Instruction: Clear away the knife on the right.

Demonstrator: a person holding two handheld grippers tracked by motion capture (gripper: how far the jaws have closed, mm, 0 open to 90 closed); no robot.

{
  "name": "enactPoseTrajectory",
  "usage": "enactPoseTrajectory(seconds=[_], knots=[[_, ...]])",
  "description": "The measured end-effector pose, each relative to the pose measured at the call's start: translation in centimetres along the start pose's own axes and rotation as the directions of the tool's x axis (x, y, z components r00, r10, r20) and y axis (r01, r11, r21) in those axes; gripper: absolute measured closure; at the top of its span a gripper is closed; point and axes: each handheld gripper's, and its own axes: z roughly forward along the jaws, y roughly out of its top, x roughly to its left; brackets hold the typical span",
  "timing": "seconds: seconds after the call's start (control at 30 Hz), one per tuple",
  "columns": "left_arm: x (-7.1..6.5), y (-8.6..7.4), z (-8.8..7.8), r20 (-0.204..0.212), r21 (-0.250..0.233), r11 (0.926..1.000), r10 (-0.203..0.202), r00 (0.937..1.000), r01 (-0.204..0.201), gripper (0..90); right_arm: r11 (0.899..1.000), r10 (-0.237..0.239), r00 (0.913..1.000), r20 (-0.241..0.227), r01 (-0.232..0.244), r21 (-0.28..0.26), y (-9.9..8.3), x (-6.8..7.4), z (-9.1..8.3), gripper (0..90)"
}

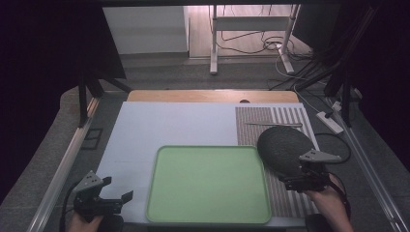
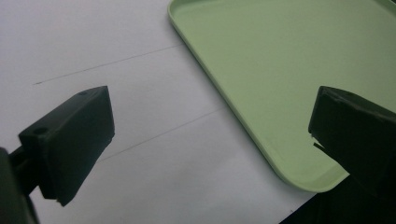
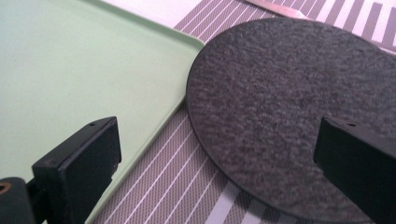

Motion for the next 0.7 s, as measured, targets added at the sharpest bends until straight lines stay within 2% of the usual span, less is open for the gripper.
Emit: enactPoseTrajectory(seconds=[0.37, 0.7], knots=[[0.0, 0.0, 0.0, 0.001, -0.001, 1.0000, -0.002, 1.0000, 0.002, 1.1, 0.998, -0.048, 0.9988, -0.004, 0.049, 0.026, 1.8, -0.3, 2.5, 1.3], [0.1, 0.0, 0.0, 0.002, -0.001, 1.0000, -0.003, 1.0000, 0.003, 1.2, 0.998, -0.036, 0.9992, -0.019, 0.037, 0.048, 3.0, -1.0, 4.0, 1.3]])
